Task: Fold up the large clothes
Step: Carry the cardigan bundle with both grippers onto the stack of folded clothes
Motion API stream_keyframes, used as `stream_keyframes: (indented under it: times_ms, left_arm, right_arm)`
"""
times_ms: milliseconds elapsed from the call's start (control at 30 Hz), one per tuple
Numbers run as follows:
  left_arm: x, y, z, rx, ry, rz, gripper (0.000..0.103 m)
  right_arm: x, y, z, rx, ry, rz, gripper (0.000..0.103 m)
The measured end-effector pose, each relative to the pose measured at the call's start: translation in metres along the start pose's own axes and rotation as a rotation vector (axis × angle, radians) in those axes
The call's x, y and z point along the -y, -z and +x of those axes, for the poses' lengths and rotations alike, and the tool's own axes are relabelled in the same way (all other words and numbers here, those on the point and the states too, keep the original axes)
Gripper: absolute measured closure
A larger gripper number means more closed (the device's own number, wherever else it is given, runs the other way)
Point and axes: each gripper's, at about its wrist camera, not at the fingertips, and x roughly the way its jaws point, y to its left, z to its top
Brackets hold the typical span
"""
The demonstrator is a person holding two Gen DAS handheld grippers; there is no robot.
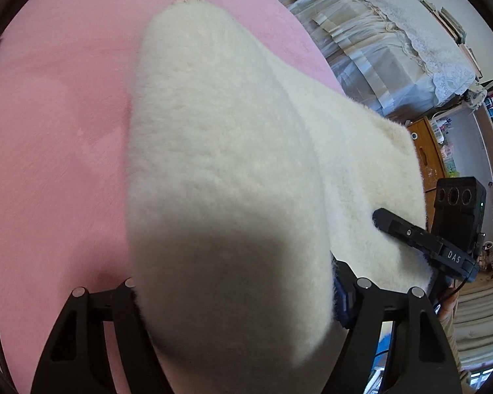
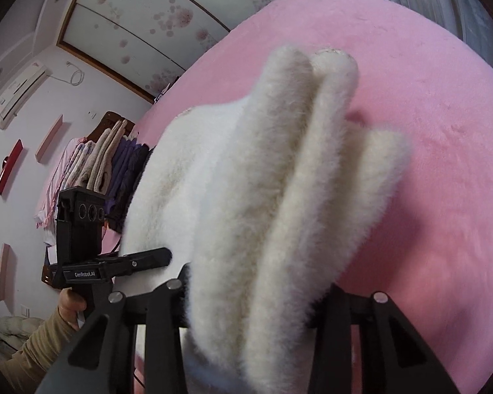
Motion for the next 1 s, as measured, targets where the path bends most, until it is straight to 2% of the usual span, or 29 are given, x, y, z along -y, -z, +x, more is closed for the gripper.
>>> stream_keyframes:
  times_ms: [300, 433, 567, 700, 800, 1000]
  left_arm:
    - [0.017, 0.093, -0.124, 0.061, -0.042, 0.022, 0.028]
    - [0.007, 0.116, -0.186, 0.121, -0.062, 0.012, 0.028]
    - [-0.017, 0.122, -0.251, 0.187, -0.086, -0.008, 0.028]
    - [-0.045, 0.106, -0.315, 0.250, -0.120, -0.032, 0.028]
    - [-0.075, 0.077, -0.357, 0.293, -0.145, -0.055, 0.028]
    - [-0.154, -0.019, -0.435, 0.364, -0.178, -0.095, 0.028]
  right_arm:
    - [-0.112, 0.087, -0.047, 0.034, -0.047, -0.035, 0.064]
    - [-0.167, 0.099, -0.047, 0.038, -0.086, -0.073, 0.064]
    - [-0.222, 0.090, -0.036, 0.037, -0.139, -0.116, 0.064]
    - [-0.273, 0.059, -0.011, 0.029, -0.212, -0.148, 0.064]
    - [-0.315, 0.021, 0.018, 0.013, -0.258, -0.185, 0.064]
    - [-0.390, -0.062, 0.083, -0.021, -0.340, -0.250, 0.064]
